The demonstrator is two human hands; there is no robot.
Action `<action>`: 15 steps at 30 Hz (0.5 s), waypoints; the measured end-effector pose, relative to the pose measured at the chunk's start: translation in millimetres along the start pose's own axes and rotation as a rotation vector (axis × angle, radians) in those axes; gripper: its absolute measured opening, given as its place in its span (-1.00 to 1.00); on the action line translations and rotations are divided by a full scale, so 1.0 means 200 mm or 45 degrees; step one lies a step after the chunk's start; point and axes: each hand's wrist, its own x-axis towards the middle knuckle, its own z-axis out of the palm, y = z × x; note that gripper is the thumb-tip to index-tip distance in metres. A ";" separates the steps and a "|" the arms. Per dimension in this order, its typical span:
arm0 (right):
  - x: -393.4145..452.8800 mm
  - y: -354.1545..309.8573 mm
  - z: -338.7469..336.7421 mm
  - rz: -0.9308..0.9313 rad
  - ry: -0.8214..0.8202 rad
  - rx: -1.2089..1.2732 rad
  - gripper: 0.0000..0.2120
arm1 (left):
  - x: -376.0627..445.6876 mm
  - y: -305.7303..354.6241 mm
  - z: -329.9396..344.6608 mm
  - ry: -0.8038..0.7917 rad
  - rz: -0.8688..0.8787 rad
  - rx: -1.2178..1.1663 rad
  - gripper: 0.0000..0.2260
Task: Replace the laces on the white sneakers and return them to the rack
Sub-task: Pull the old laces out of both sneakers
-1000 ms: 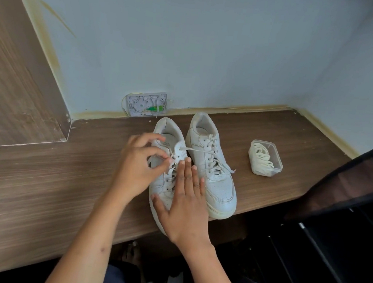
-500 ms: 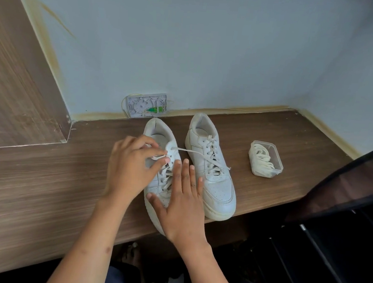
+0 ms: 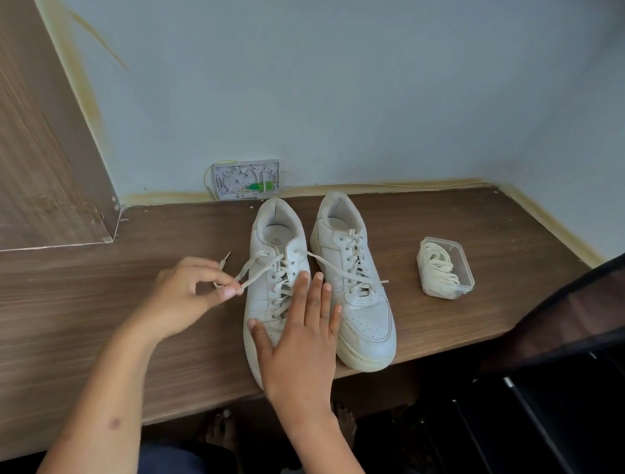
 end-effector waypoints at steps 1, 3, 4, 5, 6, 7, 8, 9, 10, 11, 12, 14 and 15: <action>0.00 0.00 0.00 -0.003 0.000 -0.001 -0.19 | 0.00 0.00 0.01 0.004 -0.014 0.045 -0.72; 0.00 0.01 0.00 -0.007 -0.024 0.006 -0.19 | 0.01 0.04 0.03 0.180 0.060 0.158 -0.69; 0.01 0.01 0.00 -0.009 -0.038 0.006 -0.18 | 0.02 0.07 0.05 0.300 0.120 0.132 -0.71; 0.01 0.01 0.00 -0.012 -0.036 0.005 -0.18 | 0.02 0.11 0.05 0.411 0.179 0.040 -0.75; 0.01 0.01 0.01 -0.019 -0.020 -0.001 -0.18 | 0.02 0.14 0.07 0.509 0.244 -0.024 -0.81; 0.01 0.01 0.01 -0.025 0.002 -0.003 -0.18 | 0.02 0.17 0.08 0.583 0.309 -0.017 -0.83; 0.01 0.01 0.02 -0.030 0.015 -0.008 -0.18 | 0.02 0.19 0.11 0.634 0.363 0.066 -0.80; 0.01 0.01 0.03 -0.035 0.016 -0.015 -0.18 | 0.02 0.20 0.14 0.669 0.409 0.179 -0.77; 0.01 0.01 0.03 -0.040 0.013 -0.025 -0.18 | 0.02 0.21 0.18 0.694 0.435 0.297 -0.75; 0.01 0.02 0.03 -0.046 0.017 -0.036 -0.18 | 0.03 0.21 0.20 0.712 0.454 0.391 -0.77; 0.01 0.02 0.03 -0.049 0.025 -0.044 -0.18 | 0.04 0.22 0.22 0.724 0.477 0.450 -0.81; 0.01 0.02 0.03 -0.046 0.027 -0.048 -0.18 | 0.06 0.22 0.25 0.764 0.531 0.501 -0.89; 0.01 0.02 0.03 -0.043 0.029 -0.050 -0.18 | 0.07 0.22 0.25 0.803 0.551 0.494 -0.93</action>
